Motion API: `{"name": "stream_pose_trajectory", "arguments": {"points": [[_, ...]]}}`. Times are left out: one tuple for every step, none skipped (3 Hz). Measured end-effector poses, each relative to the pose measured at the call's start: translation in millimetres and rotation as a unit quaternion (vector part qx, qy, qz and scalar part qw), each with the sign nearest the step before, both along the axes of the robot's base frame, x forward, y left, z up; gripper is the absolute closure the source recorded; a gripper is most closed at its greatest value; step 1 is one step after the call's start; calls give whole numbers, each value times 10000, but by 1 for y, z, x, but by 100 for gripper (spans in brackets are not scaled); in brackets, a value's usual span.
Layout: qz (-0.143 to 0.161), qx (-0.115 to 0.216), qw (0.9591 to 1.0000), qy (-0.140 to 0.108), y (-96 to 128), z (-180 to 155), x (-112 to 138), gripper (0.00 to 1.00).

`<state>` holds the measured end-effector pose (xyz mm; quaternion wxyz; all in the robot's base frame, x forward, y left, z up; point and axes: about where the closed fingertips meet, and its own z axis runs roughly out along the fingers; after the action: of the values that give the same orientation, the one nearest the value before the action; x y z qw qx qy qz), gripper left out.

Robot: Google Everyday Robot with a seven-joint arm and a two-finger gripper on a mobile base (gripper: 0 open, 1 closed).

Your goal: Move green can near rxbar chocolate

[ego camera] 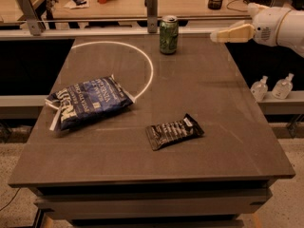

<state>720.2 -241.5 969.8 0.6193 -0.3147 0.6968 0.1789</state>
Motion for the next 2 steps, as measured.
{"name": "stream_pose_trajectory", "arguments": {"points": [[156,56,9999,16,14,-14,14,0],[290,48,9996,56,31,-31,32,0]]}}
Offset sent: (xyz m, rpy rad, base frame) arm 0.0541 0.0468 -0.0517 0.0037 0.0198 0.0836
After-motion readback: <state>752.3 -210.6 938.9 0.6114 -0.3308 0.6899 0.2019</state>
